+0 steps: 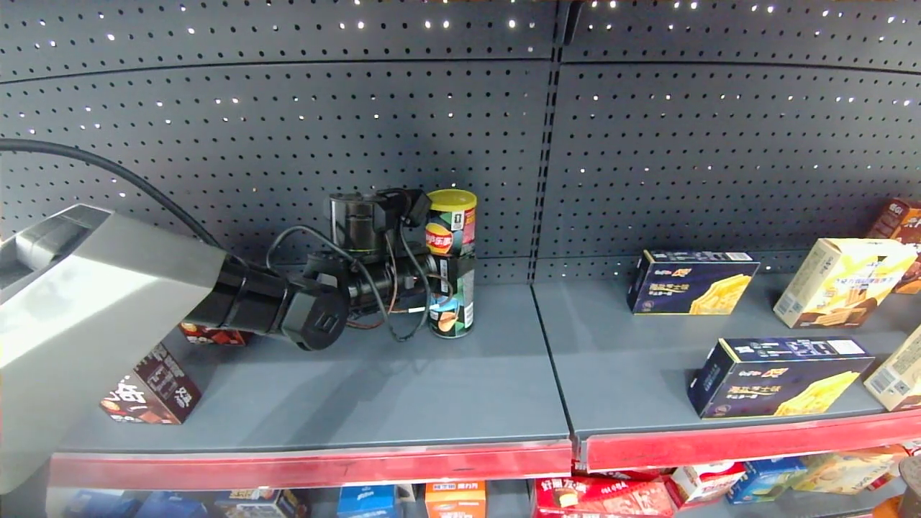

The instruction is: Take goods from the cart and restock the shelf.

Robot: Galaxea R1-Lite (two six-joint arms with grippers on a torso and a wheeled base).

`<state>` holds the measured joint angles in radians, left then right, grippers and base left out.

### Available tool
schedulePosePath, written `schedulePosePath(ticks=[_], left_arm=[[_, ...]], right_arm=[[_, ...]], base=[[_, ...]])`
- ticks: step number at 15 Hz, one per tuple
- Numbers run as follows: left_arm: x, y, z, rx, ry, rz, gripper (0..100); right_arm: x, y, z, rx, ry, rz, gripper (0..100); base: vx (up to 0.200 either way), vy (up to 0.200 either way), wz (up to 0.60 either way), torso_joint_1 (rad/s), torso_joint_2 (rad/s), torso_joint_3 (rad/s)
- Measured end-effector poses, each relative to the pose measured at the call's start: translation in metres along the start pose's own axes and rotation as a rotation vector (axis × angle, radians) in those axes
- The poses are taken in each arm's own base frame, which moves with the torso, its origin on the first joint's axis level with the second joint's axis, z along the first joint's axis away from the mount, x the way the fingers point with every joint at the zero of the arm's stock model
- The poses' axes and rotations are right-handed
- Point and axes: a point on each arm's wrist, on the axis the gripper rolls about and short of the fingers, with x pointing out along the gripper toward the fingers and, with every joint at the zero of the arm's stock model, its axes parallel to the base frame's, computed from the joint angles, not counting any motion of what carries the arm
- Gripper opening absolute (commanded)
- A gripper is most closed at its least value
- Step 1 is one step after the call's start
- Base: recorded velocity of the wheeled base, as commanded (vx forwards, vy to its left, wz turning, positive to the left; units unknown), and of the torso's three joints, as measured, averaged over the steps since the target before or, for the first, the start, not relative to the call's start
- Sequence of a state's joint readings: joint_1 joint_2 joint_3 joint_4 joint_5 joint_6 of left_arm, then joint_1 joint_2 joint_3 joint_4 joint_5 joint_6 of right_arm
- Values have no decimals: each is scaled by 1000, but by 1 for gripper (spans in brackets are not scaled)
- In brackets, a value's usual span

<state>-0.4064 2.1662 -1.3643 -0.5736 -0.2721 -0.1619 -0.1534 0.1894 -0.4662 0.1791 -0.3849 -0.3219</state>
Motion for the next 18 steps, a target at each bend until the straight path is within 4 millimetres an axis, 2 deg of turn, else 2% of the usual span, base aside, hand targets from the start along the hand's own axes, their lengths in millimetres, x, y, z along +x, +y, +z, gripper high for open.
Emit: schedulePosePath(ticks=[4, 7, 11, 14, 18], left_arm=[[1, -4, -2, -2, 7, 6, 0], [2, -15, -4, -28, 11, 16, 0], [-10, -22, -3, -31, 23, 21, 0], [-33, -28, 2, -28, 29, 23, 0], [-80, -41, 2, 12, 48, 42, 0]], right_arm=[[-2, -1, 1, 4, -9, -3, 0], [-3, -1, 0, 7, -16, -5, 0], [-4, -2, 0, 9, -23, -4, 0], [-5, -2, -1, 12, -30, -1, 0], [-9, -3, -4, 19, -46, -3, 0]], base=[[0, 0, 0, 0, 0, 0], [0, 0, 0, 0, 0, 0], [0, 0, 0, 0, 0, 0], [0, 0, 0, 0, 0, 0], [0, 0, 0, 0, 0, 0]])
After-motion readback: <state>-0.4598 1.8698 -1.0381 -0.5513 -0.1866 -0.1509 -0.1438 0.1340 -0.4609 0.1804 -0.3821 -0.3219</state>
